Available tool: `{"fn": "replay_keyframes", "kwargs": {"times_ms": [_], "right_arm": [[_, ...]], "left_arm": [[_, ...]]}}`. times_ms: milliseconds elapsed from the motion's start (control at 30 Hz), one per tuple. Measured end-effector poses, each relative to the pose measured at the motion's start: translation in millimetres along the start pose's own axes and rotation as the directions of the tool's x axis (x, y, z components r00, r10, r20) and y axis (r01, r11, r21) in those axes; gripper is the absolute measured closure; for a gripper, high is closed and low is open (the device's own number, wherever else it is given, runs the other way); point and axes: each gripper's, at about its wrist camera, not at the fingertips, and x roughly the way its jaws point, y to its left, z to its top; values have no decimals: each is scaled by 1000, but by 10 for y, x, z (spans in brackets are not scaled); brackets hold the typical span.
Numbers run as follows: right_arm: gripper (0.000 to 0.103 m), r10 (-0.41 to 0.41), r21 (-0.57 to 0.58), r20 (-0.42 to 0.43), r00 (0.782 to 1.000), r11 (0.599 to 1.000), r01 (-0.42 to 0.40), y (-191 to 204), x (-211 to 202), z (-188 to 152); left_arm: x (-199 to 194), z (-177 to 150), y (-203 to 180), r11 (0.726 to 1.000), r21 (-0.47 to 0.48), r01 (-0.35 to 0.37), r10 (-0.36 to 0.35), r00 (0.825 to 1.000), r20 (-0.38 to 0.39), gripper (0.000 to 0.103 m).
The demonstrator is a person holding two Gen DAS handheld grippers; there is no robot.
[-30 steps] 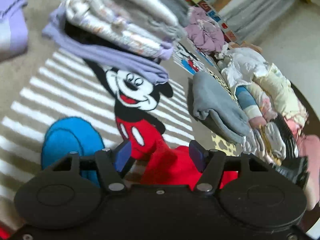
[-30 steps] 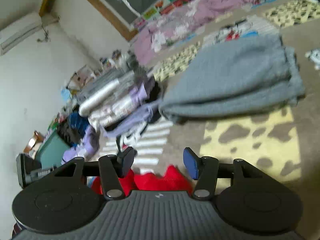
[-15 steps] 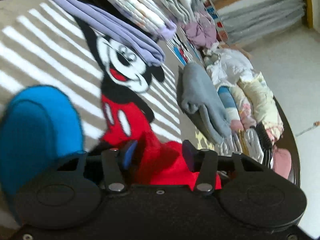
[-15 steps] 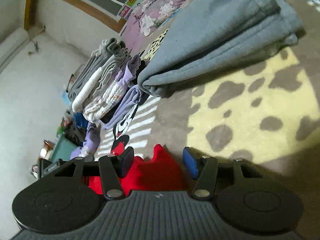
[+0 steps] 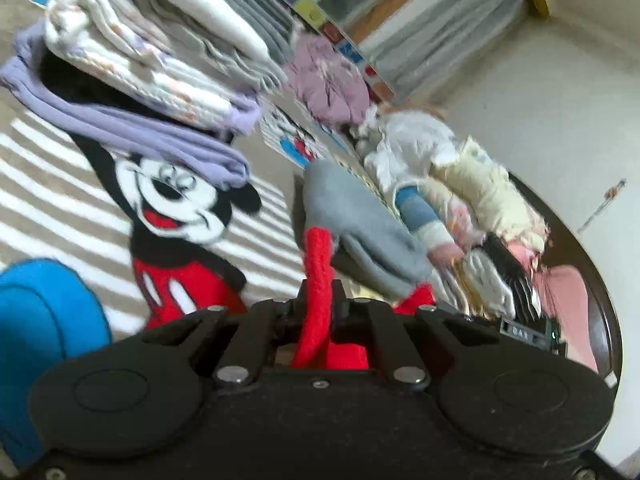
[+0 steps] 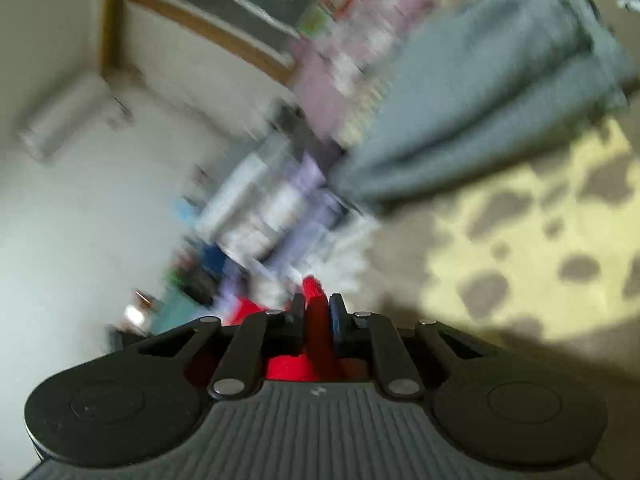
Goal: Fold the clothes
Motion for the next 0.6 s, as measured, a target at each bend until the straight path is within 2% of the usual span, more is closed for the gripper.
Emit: {"fn": "replay_keyframes", "kwargs": {"times_ms": [67,133,167,200,233,267,300,333,400,433,500,533,567,600], "right_arm": [[91,-5,-18,43,999,1000,6,25,-108,57],[91,-91,-15,46,995,996,91,-31,-144,80],[91,-136,-13,45,990,990,137,-62,-158,90],[91,-174,-5,40,984,985,174,-103,-145,87],[91,-210,4,33,977,978,210,-145,-127,82],[91,-220,4,22,975,976,220,-156,-90,79],[86,-225,2,9,974,974,225,-161,-51,76],[70,-229,0,-3,973,973,229,-166,-11,74],[48,-237,-38,-22,971,971,236,-117,63,62],[48,-251,-63,-37,967,967,249,-93,106,49],[50,-276,-114,-65,959,957,268,-42,184,-2],[61,-283,-138,-77,956,953,271,-14,214,-42],[69,-289,-159,-97,952,949,272,11,253,-63],[85,-292,-175,-116,949,947,269,9,262,-96]], "left_arm": [[39,-2,96,995,-17,-97,97,995,-21,97],[104,-8,198,970,-27,-243,241,969,-60,96],[106,-8,257,967,-54,-248,245,967,-64,94],[85,5,310,973,-88,-215,209,976,-65,89],[51,23,343,978,-110,-180,173,983,-63,71],[22,41,357,981,-120,-156,149,987,-60,58],[-2,57,348,983,-113,-146,140,988,-58,57],[-15,67,341,984,-108,-145,139,989,-60,57],[12,42,331,980,-99,-170,163,984,-78,58],[32,22,325,978,-94,-185,177,980,-87,64],[59,3,290,976,-79,-204,196,976,-94,72],[72,-3,268,976,-70,-208,201,975,-95,79],[86,-8,247,976,-60,-207,201,975,-98,93],[96,-14,223,978,-46,-205,199,975,-97,97]]}}
